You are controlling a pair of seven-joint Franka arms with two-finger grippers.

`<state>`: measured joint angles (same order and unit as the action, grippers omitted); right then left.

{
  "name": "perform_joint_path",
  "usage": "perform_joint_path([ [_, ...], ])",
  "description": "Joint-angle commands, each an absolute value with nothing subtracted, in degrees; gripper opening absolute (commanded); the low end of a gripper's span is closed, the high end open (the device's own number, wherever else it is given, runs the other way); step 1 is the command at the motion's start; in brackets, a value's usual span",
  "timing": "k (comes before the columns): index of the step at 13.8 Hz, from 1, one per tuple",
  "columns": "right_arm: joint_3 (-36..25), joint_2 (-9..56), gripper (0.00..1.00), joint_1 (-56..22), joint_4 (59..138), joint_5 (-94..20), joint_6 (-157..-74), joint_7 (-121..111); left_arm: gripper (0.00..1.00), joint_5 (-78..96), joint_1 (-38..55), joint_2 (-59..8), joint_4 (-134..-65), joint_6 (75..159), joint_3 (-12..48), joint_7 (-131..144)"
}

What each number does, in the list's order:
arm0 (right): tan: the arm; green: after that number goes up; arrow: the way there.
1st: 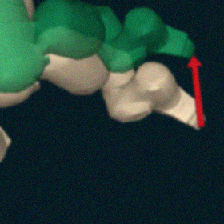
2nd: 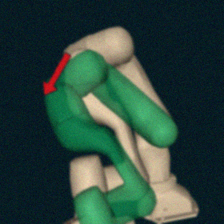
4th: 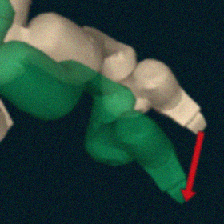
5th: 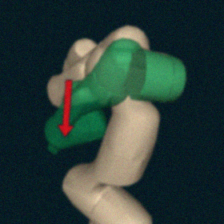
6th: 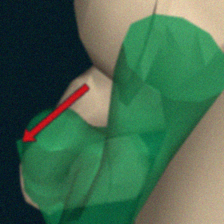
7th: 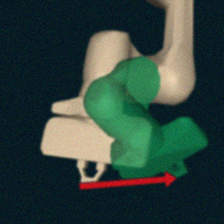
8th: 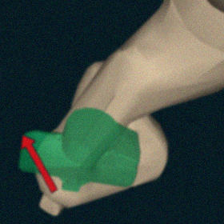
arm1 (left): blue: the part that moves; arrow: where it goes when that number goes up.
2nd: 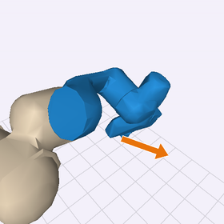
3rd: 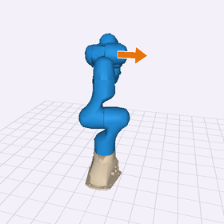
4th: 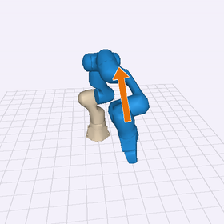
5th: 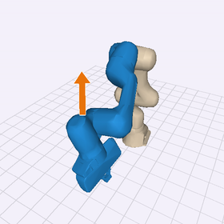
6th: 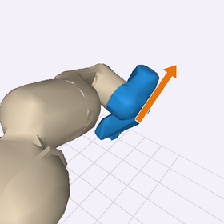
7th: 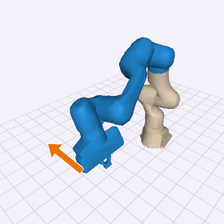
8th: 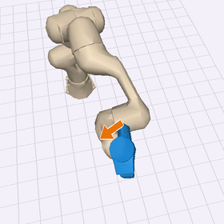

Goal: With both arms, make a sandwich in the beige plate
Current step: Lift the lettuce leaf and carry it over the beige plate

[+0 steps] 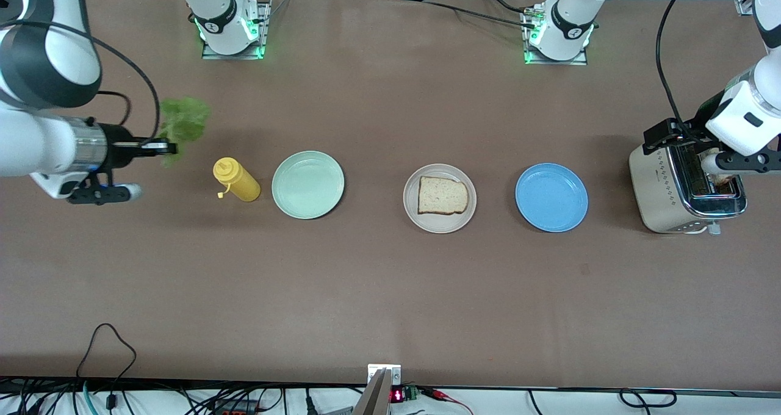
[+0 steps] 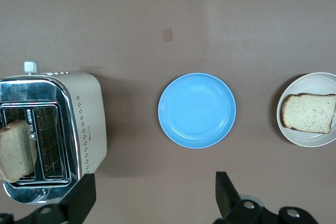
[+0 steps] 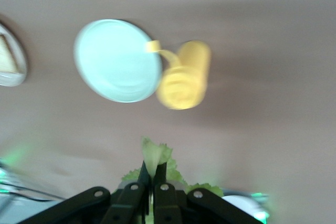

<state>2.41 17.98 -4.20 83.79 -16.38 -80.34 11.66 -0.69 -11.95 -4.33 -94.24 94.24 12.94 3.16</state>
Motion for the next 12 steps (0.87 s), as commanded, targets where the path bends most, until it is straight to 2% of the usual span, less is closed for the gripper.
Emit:
perform_joint_path([
  [1, 2.20, 18.45, 0.00, -11.13, 82.18, -21.70, -80.41, 27.63, 1.00, -0.44, -13.79, -8.51, -90.38, 94.39, 12.39, 2.46],
  [3, 2.20, 18.89, 0.00, -17.37, 82.18, -21.97, -86.89, 38.01, 1.00, -0.53, -15.89, -11.77, -87.02, 94.04, 12.22, 2.64],
  [9, 2.20, 26.44, 0.00, -32.06, 82.18, -21.80, -106.40, 61.22, 1.00, -0.53, -30.65, -15.64, -86.57, 94.22, 12.30, 1.85],
  [12, 2.11, 30.66, 0.00, -37.42, 82.18, -21.71, -116.50, 71.86, 1.00, -4.02, -31.90, -16.95, -86.83, 93.70, 11.52, 0.45],
])
